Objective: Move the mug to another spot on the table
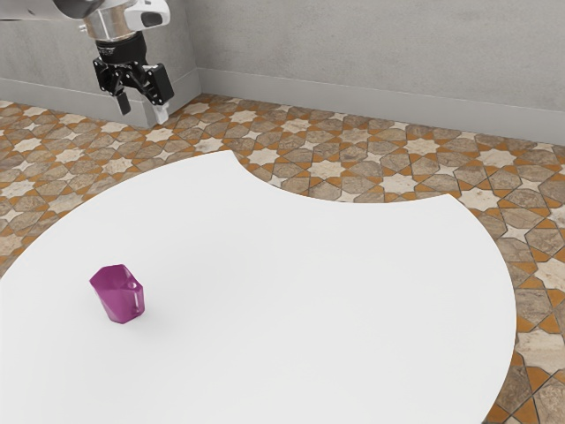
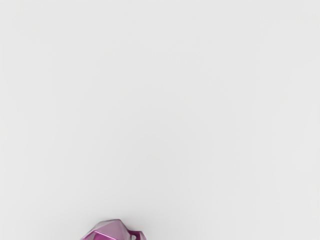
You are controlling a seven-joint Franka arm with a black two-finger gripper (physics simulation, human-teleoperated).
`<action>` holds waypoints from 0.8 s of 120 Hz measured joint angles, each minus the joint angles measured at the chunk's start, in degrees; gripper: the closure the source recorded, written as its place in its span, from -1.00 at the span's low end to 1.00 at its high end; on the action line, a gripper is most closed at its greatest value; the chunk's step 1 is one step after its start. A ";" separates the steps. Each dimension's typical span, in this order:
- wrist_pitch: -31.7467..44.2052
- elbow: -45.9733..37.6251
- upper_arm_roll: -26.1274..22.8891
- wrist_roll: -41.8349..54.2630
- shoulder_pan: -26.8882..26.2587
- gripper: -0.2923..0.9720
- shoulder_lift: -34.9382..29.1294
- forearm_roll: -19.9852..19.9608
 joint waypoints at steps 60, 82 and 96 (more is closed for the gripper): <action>0.27 -5.07 -2.77 2.93 -0.38 -0.54 1.26 3.38; 7.77 -21.04 -5.29 9.87 -1.14 -0.54 -3.81 5.89; 12.57 -28.80 -5.34 14.97 -2.79 -0.54 -7.46 7.32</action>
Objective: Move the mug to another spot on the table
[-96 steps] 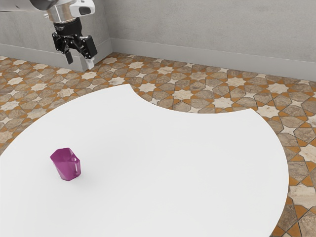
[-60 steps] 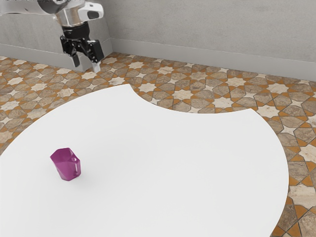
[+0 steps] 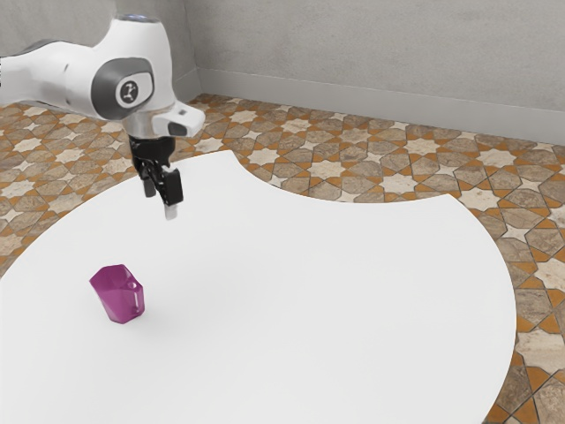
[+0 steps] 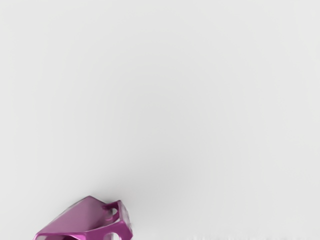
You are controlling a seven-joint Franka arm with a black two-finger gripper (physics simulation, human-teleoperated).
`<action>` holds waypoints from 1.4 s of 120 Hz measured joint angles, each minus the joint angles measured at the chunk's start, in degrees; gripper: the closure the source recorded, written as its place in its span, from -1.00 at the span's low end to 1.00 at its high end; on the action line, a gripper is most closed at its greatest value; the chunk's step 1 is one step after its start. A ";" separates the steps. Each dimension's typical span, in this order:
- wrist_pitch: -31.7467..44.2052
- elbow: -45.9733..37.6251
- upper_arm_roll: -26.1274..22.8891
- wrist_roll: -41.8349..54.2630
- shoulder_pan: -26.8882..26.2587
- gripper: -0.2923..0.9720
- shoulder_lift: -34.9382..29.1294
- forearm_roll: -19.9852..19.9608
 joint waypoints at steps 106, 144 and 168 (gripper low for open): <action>27.65 -29.21 3.67 30.34 -1.76 -0.54 -0.30 24.37; 33.61 -31.25 3.73 36.65 -7.41 -0.54 2.87 26.99; 35.80 -31.56 3.75 39.27 -5.89 -0.54 3.70 27.10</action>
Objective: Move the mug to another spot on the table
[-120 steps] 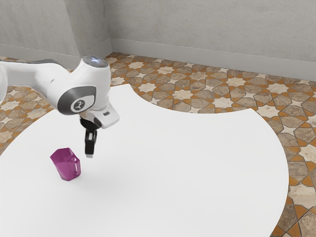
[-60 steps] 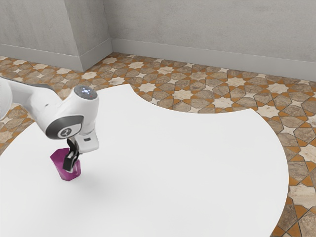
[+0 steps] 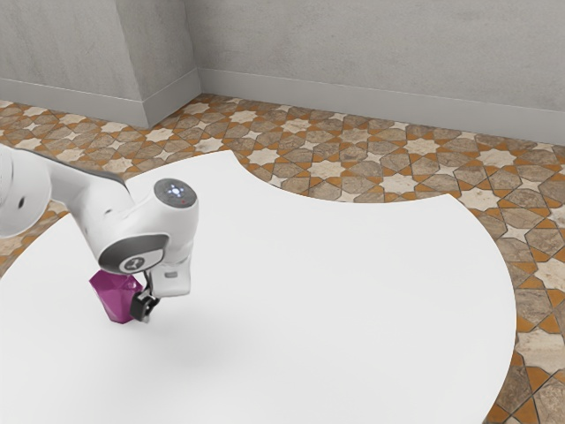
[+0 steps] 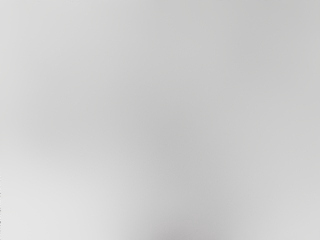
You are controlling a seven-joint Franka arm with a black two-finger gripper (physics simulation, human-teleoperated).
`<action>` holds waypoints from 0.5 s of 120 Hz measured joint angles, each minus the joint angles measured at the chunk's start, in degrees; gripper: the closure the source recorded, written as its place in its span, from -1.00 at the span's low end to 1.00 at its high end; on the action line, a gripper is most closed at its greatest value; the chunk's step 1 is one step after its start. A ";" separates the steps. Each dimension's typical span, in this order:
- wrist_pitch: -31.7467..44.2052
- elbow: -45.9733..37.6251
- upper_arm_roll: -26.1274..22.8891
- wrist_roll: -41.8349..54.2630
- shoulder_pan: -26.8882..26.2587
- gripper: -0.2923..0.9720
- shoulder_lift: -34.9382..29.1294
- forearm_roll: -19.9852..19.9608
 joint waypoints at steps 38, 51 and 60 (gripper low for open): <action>2.57 0.16 0.09 1.58 4.20 -0.54 2.92 -1.33; 3.24 0.61 0.09 1.86 4.84 -0.52 4.67 -2.57; 3.53 0.88 0.09 1.85 5.17 -0.51 5.49 -3.36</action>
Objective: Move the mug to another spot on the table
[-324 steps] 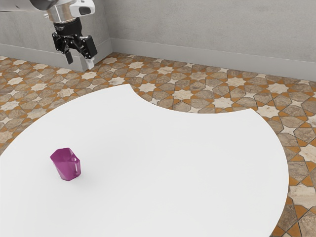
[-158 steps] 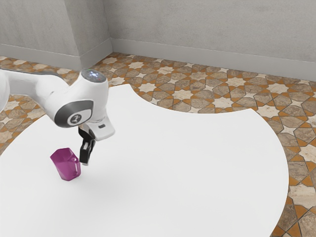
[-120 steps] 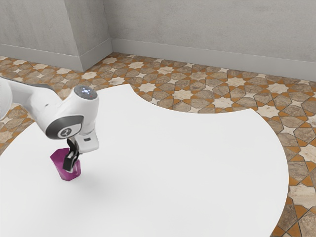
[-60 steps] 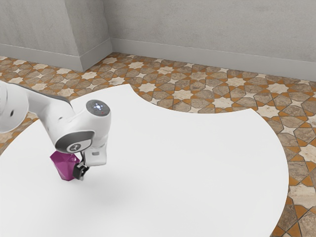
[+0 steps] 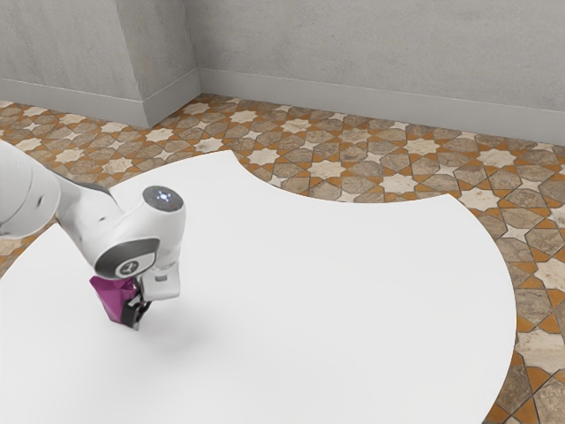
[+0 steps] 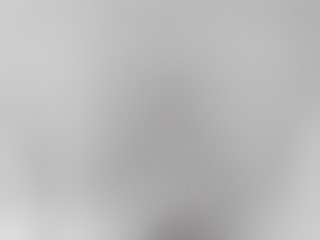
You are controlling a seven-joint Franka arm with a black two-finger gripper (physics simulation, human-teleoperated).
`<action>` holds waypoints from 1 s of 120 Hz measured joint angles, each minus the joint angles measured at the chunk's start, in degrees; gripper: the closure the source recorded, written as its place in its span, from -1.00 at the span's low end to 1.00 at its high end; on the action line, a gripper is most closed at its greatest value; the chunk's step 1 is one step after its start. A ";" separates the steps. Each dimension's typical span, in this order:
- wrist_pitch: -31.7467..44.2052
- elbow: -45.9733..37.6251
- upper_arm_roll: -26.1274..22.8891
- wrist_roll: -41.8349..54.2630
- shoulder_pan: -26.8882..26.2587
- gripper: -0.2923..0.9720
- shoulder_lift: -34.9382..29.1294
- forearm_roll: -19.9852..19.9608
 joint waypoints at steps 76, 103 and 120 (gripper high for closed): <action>-3.29 2.26 0.23 -3.17 0.01 -0.27 0.02 -2.23; -4.76 2.29 0.42 -4.43 -0.20 -0.19 0.02 -1.77; -6.17 3.39 0.43 -5.01 -0.30 -0.11 -0.07 -1.60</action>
